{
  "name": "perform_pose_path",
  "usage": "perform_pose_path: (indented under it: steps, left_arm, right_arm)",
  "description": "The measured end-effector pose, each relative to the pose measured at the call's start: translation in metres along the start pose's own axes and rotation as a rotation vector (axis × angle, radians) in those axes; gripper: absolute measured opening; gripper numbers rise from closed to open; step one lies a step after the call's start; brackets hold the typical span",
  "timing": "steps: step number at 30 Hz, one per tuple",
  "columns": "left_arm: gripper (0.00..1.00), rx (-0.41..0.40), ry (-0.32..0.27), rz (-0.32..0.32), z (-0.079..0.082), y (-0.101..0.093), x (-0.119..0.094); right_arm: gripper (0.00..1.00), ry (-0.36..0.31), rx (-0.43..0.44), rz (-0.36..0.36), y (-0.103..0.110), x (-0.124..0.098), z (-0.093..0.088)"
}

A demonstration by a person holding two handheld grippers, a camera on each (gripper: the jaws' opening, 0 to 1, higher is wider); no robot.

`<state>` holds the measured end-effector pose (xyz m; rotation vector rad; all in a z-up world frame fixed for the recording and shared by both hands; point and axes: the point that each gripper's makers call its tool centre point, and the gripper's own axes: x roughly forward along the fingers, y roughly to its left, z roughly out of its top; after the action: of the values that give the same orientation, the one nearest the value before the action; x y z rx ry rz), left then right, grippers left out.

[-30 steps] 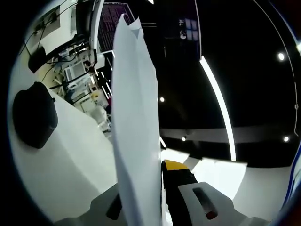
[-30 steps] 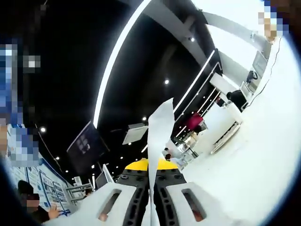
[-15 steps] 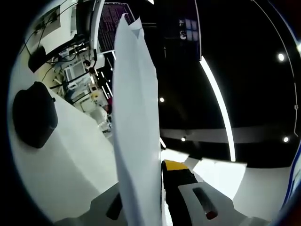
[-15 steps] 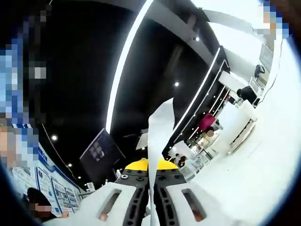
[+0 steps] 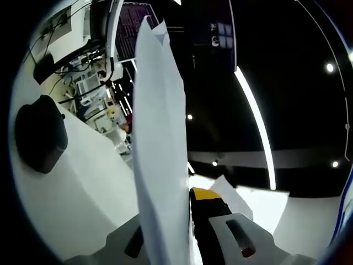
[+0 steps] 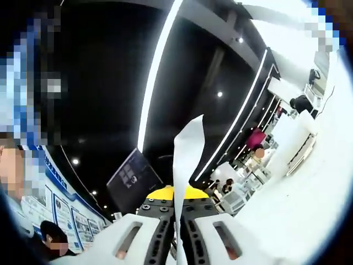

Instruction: Organize the stack of printing papers by aligning and flattening the scattered papers on the table

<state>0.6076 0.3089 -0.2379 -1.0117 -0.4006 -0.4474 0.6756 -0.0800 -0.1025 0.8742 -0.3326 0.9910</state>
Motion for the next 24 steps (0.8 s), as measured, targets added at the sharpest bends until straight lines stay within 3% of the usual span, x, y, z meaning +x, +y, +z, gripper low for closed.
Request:
perform_pose_path:
  steps: [24]
  left_arm:
    - [0.06, -0.003, -0.005, -0.003, 0.001, -0.001, 0.000]
  right_arm:
    - [0.00, -0.001, 0.049, 0.107, 0.051, 0.027, -0.020]
